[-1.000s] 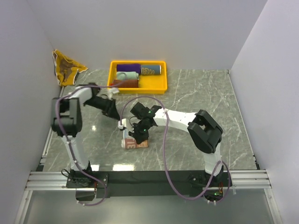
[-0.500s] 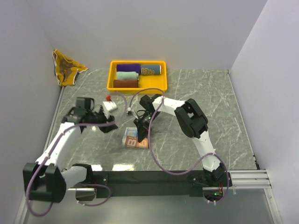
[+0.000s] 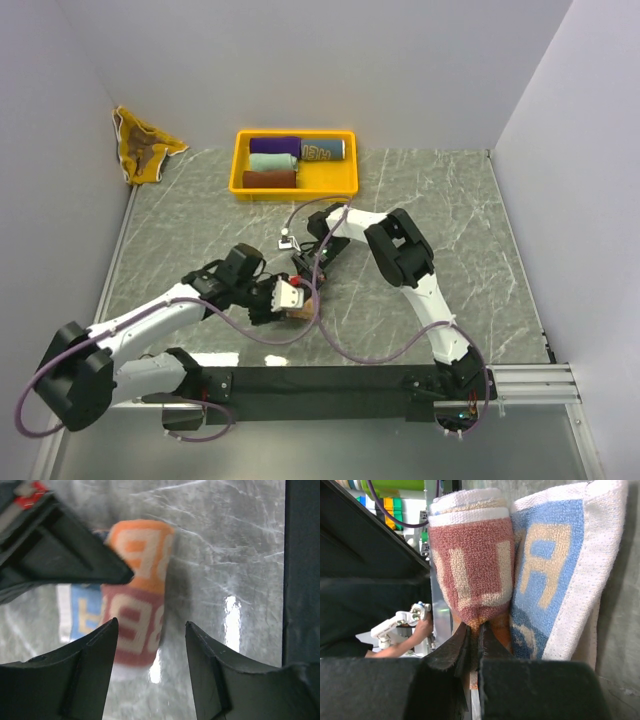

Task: Roll the towels
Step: Roll the towel

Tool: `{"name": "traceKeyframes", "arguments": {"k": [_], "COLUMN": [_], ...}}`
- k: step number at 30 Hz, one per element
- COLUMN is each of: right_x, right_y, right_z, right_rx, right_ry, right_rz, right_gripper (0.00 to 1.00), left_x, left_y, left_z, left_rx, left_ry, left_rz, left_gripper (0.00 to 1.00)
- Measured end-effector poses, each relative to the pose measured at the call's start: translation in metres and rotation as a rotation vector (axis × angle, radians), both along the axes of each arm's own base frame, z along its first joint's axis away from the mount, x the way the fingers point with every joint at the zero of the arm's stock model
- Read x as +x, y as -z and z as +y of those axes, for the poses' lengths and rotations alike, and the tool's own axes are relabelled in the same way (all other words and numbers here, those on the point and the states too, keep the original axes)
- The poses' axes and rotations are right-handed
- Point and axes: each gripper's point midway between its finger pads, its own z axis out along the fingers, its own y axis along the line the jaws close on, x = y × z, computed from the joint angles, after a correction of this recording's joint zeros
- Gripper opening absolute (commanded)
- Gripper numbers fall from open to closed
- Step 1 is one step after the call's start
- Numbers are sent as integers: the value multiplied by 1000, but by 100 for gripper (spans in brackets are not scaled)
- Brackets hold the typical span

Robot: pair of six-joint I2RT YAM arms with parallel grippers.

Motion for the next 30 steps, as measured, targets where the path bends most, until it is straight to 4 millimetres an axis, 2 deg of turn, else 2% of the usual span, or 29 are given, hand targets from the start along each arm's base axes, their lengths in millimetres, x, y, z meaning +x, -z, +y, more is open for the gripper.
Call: {"name": "traceKeyframes", "arguments": {"k": [5, 7, 8, 9, 13, 14, 16, 17, 18, 19, 20, 21, 22, 25, 28, 30], "right_x": [-1, -1, 0, 0, 2, 2, 3, 3, 4, 5, 9, 12, 17, 37, 80, 110], "right_y": [1, 1, 2, 2, 3, 3, 4, 4, 4, 4, 4, 5, 6, -4, -17, -37], "right_z": [-1, -3, -4, -5, -10, -11, -12, -12, -13, -13, -15, -16, -18, -26, -42, -59], "right_rx": [-5, -11, -15, -19, -38, -42, -54, -63, -73, -84, -97, -107, -115, -119, -104, -93], "right_ry": [0, 4, 6, 8, 13, 15, 17, 18, 20, 24, 33, 38, 47, 98, 189, 272], "right_rz": [5, 12, 14, 15, 19, 20, 23, 25, 27, 29, 29, 18, 8, -28, -162, -255], "right_gripper": [0, 0, 0, 0, 0, 6, 13, 21, 26, 39, 47, 51, 61, 63, 64, 64], "left_x": [2, 6, 9, 12, 18, 17, 17, 16, 16, 17, 17, 18, 18, 17, 16, 16], "left_y": [22, 29, 33, 36, 40, 41, 42, 42, 42, 42, 42, 41, 40, 40, 40, 40], "left_z": [-12, -16, -18, -21, -27, -27, -28, -29, -29, -29, -29, -30, -31, -32, -34, -37], "left_rx": [55, 76, 87, 98, 124, 130, 144, 152, 160, 168, 175, 182, 189, 210, 236, 248], "left_ry": [43, 48, 51, 52, 57, 60, 66, 70, 71, 74, 76, 80, 85, 101, 110, 113], "left_rz": [-28, -48, -62, -76, -95, -95, -91, -84, -78, -71, -65, -60, -52, -23, 22, 74], "left_gripper": [57, 50, 43, 40, 25, 16, 6, 1, 1, 1, 1, 1, 1, 1, 1, 1]}}
